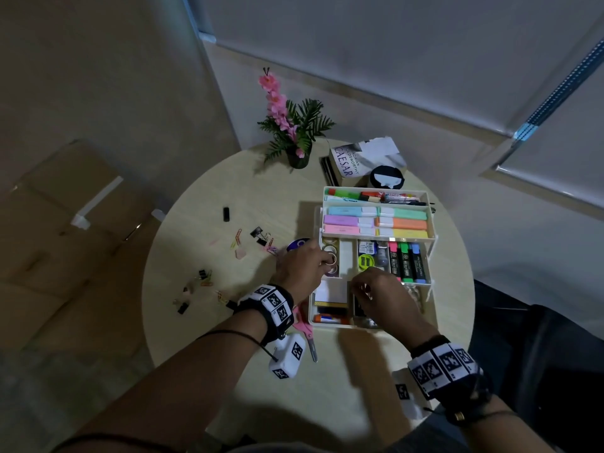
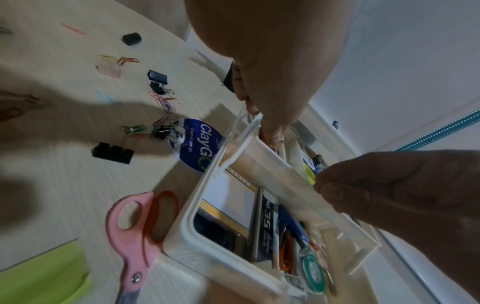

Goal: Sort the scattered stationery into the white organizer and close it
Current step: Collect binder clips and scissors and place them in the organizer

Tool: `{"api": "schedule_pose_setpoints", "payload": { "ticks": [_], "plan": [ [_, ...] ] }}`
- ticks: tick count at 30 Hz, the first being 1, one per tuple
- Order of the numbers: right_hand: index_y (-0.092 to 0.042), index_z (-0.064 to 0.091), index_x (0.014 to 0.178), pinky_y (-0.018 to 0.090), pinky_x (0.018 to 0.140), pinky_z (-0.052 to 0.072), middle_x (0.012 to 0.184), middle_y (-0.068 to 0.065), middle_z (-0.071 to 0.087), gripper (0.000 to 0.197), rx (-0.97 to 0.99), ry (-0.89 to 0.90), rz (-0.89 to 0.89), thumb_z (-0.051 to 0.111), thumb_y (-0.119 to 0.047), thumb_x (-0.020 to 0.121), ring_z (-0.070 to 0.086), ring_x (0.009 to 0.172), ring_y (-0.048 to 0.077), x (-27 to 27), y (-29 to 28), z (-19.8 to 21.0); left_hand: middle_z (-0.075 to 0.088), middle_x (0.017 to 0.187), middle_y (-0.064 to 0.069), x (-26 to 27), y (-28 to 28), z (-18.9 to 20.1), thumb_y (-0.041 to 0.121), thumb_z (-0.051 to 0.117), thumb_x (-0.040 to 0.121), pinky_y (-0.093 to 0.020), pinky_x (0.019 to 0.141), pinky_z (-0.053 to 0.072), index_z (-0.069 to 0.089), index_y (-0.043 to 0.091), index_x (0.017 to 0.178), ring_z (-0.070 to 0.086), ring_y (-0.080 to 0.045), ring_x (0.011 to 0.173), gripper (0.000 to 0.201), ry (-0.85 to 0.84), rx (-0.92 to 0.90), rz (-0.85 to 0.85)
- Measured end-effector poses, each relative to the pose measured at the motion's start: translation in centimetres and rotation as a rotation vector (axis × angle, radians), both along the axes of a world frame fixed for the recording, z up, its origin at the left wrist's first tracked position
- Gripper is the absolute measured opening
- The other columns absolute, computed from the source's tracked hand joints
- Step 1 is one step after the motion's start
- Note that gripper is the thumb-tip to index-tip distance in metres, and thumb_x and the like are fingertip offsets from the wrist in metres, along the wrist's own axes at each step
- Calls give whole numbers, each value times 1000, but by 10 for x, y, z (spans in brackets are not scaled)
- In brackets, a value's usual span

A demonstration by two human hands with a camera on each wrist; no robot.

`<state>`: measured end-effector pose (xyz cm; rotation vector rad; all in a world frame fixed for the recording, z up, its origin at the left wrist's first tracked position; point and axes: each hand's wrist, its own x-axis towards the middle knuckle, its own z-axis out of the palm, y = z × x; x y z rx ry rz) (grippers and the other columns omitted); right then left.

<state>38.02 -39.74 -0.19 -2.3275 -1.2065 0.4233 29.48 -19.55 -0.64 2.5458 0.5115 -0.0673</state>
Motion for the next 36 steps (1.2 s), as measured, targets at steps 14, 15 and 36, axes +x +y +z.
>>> {"api": "schedule_pose_setpoints", "payload": {
  "ticks": [14, 15, 36],
  "plan": [
    [-17, 78, 93, 25, 64, 44, 92, 0, 75, 13, 33, -10, 149, 67, -9, 90, 69, 77, 18, -59, 132, 17, 62, 104, 4, -102, 110, -21, 24, 69, 96, -30, 72, 51, 74, 24, 104, 64, -18, 94, 10, -84, -112, 192],
    [-19, 78, 95, 25, 64, 49, 94, -2, 76, 14, 19, -11, 149, 66, -11, 92, 70, 76, 16, -63, 147, 14, 62, 103, 5, -112, 121, -24, 21, 69, 96, -27, 71, 49, 74, 24, 103, 64, -16, 93, 10, -79, -106, 220],
    [-6, 59, 123, 39, 80, 55, 112, 20, 69, 35, -127, 111, -168, 62, -31, 98, 67, 101, 38, -42, 417, -96, 62, 99, 6, -227, 263, -82, 20, 63, 96, -27, 63, 53, 72, 25, 98, 64, -5, 74, 11, -108, -287, 458]
  ]
}}
